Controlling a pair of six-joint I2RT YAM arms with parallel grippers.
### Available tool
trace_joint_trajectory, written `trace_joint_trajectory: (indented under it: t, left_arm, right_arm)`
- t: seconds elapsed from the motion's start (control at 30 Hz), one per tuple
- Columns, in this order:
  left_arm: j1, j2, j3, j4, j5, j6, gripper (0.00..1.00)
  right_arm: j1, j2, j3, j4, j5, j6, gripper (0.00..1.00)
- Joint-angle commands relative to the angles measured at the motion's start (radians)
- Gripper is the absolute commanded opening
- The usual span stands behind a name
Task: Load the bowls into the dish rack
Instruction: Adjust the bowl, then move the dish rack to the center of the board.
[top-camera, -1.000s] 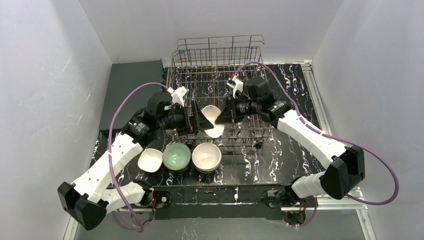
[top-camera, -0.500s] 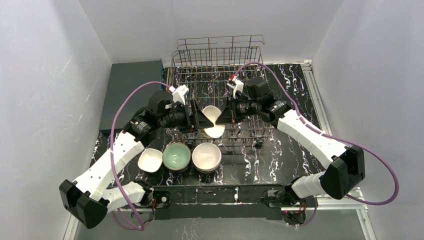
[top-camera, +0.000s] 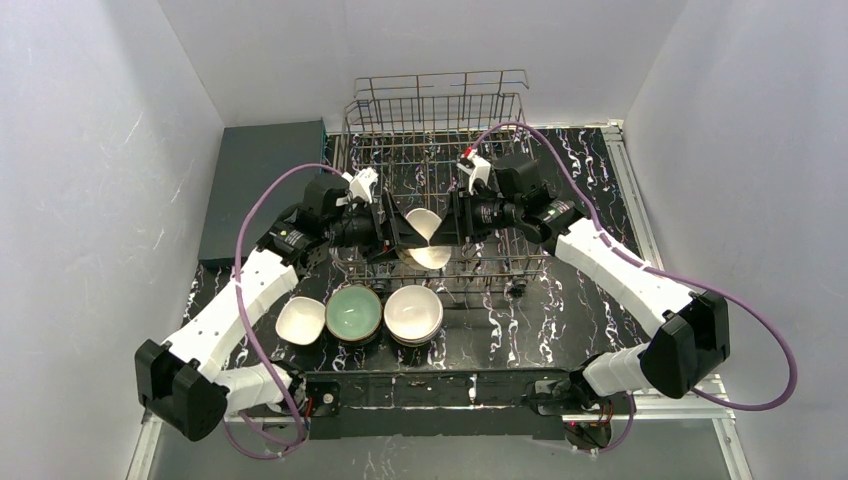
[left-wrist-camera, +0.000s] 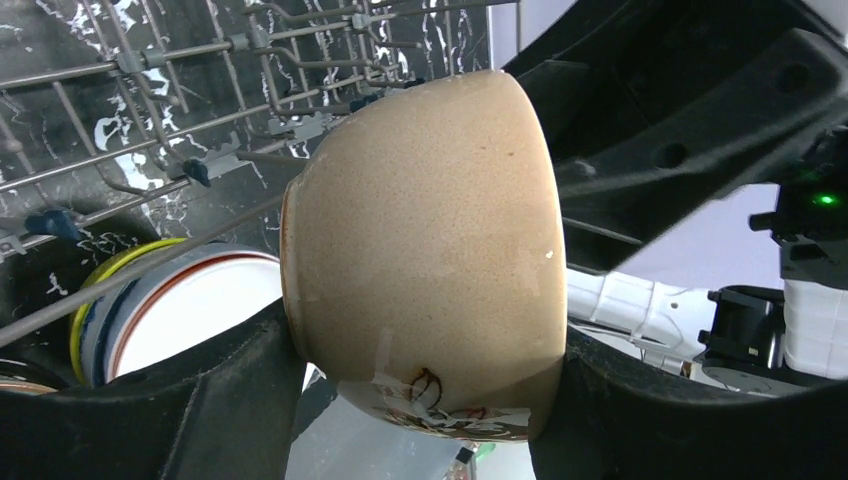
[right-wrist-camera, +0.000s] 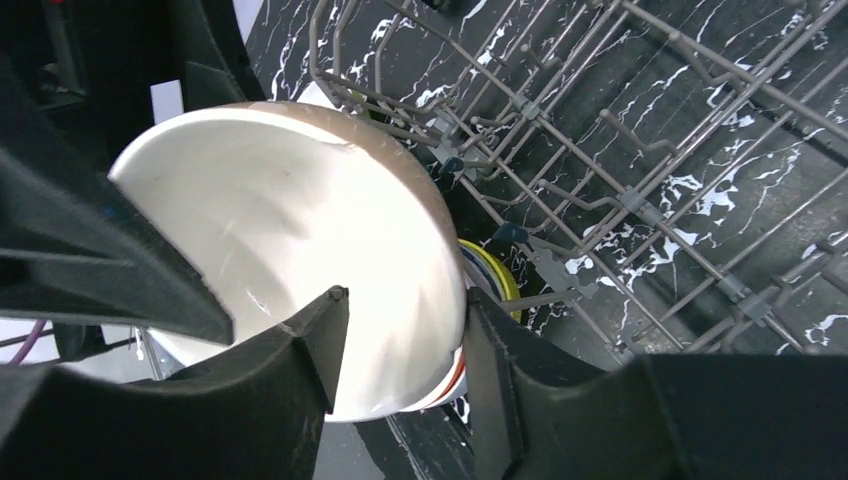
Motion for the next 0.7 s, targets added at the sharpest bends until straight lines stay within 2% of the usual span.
trace_joint_trajectory:
  t: [0.0, 0.3, 0.43, 0.57, 0.67]
  left_arm:
    - [0.038, 0.038, 0.06, -0.017, 0.047, 0.03, 0.04]
    - [0.156, 0.152, 0.21, -0.115, 0.107, 0.171, 0.0]
    - [0.189, 0.195, 0.289, -0.162, 0.081, 0.262, 0.0]
    - [0.195, 0.221, 0.371, -0.223, -0.016, 0.386, 0.0]
    - [0.196, 0.226, 0.396, -0.205, -0.064, 0.478, 0.0]
  right_arm:
    - [-0.027, -0.026, 0.017, 0.05, 0.019, 0.003, 0.57]
    - [-0.075, -0.092, 0.01, -0.039, 0.118, -0.049, 0.9]
    - [-0.078, -0.108, -0.009, -0.066, 0.108, -0.09, 0.94]
    - [-0.079, -0.109, -0.034, -0.077, 0.056, -0.129, 0.94]
    - [-0.078, -0.098, -0.046, -0.077, 0.006, -0.152, 0.94]
